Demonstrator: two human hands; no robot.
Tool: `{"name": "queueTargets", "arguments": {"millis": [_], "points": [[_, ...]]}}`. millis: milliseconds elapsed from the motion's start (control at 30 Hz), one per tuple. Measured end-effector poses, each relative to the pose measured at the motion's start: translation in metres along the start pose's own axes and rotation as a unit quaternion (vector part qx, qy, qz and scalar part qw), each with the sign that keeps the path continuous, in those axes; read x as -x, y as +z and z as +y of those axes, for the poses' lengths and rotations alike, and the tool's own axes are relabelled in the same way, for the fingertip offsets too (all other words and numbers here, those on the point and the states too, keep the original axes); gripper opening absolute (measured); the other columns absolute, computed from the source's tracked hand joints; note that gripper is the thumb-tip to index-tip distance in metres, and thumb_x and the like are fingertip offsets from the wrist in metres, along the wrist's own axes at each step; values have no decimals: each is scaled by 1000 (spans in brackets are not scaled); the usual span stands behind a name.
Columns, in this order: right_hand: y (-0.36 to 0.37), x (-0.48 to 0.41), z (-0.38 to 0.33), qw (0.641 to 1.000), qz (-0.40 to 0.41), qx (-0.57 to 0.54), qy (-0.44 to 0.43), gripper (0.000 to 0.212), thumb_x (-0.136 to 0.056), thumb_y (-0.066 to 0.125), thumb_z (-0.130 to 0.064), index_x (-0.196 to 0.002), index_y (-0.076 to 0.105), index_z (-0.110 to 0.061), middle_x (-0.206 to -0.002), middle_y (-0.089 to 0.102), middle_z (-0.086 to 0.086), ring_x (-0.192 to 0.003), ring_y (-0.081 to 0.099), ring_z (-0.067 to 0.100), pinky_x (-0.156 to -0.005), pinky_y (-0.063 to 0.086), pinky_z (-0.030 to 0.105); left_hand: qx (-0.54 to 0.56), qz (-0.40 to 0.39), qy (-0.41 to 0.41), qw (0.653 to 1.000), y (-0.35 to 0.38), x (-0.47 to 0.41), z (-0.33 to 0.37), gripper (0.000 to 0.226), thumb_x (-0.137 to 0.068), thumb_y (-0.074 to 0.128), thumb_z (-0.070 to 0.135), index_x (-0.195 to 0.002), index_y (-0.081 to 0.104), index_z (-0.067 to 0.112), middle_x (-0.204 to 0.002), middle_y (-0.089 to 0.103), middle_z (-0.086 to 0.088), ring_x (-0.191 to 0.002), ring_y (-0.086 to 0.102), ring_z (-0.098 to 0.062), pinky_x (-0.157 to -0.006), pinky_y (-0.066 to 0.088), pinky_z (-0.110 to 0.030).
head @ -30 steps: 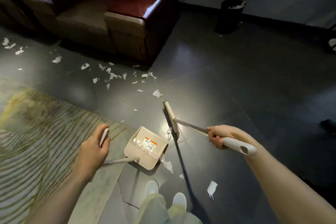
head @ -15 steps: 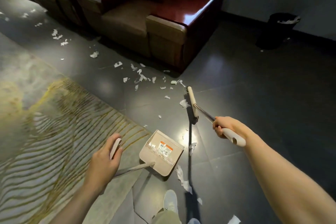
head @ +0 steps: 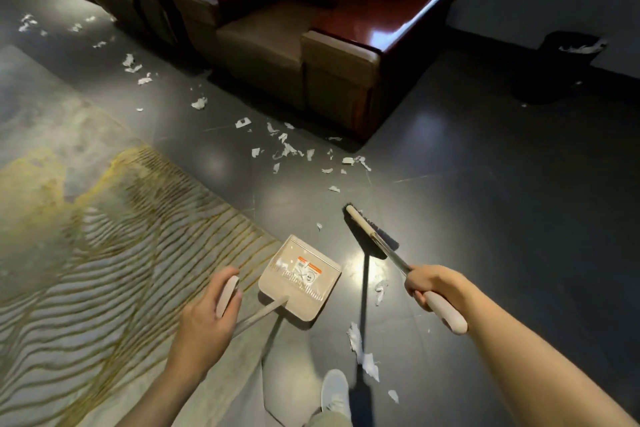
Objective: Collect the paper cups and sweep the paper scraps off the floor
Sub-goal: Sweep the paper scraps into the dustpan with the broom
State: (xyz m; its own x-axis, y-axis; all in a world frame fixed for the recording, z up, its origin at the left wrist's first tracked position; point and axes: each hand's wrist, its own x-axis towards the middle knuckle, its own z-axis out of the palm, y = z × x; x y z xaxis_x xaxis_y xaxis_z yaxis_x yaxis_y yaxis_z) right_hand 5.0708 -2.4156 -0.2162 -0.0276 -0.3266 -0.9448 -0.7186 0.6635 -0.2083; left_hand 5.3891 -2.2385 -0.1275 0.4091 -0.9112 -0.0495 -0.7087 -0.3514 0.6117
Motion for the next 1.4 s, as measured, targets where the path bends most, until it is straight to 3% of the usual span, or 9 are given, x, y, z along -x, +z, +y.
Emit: {"name": "queueTargets", "arguments": {"millis": [100,200,367,533,667,1000,1233,1300,1400], "points": [[15,20,51,999,-37,-8,3,68,-86,36,0,-143,28,-35,-61,45,5,-41,39,8,-46,43,17,-9,-6,21,1000,-1,30,-5,34,-88,64,13,-114,52,32,-86,66,-1,-66,59,-22,-60,48,-36],[37,47,116,998,-57,1,3,70,-86,34,2,-143,28,-39,-56,40,3,-38,35,7,-40,38,16,-15,5,28,999,-4,75,-7,33,-89,62,15,-113,48,34,-87,62,3,-68,60,-23,-61,51,-38],[93,98,229,995,-45,91,-12,73,-85,44,3,-143,28,-37,-75,51,9,-45,43,9,-42,44,20,-36,33,12,999,-4,176,-21,28,-91,60,17,-117,52,23,-92,67,-4,-72,63,-31,-63,43,-34],[128,159,319,980,-69,183,-49,69,-85,46,-2,-143,31,-36,-78,55,10,-41,48,8,-38,42,18,-33,47,-40,998,-17,260,-17,31,-94,54,18,-124,51,14,-117,64,-13,-101,59,-40,-81,43,-42],[119,202,341,972,-37,217,-80,57,-88,38,-4,-140,39,-27,-73,53,3,-51,48,10,-43,44,20,-54,48,-31,997,-34,300,-13,31,-95,53,18,-125,50,11,-116,64,-16,-102,60,-41,-81,44,-43],[127,183,338,972,36,207,-105,66,-83,39,1,-144,33,-23,-73,56,11,-45,50,17,-41,45,23,-75,35,-36,996,-70,360,-41,26,-93,55,11,-118,51,9,-106,66,-17,-94,62,-42,-73,37,-35],[216,170,359,959,25,280,-34,67,-77,52,-1,-142,36,-11,-91,59,12,-70,58,20,-52,49,27,-55,34,-60,996,-87,401,-76,28,-92,55,11,-120,52,9,-109,66,-17,-97,61,-43,-75,37,-36],[252,180,380,951,22,306,-27,73,-79,50,-1,-148,27,-13,-104,60,14,-81,60,23,-57,49,27,-46,27,-56,997,-93,415,-93,28,-92,55,11,-120,52,11,-107,66,-17,-96,60,-42,-76,37,-35],[296,200,418,962,16,271,-33,81,-82,44,-1,-152,10,-25,-102,55,15,-77,57,23,-50,47,25,-47,-3,-20,999,-99,436,-125,28,-92,57,12,-120,51,12,-104,67,-16,-95,62,-41,-76,38,-36]]}}
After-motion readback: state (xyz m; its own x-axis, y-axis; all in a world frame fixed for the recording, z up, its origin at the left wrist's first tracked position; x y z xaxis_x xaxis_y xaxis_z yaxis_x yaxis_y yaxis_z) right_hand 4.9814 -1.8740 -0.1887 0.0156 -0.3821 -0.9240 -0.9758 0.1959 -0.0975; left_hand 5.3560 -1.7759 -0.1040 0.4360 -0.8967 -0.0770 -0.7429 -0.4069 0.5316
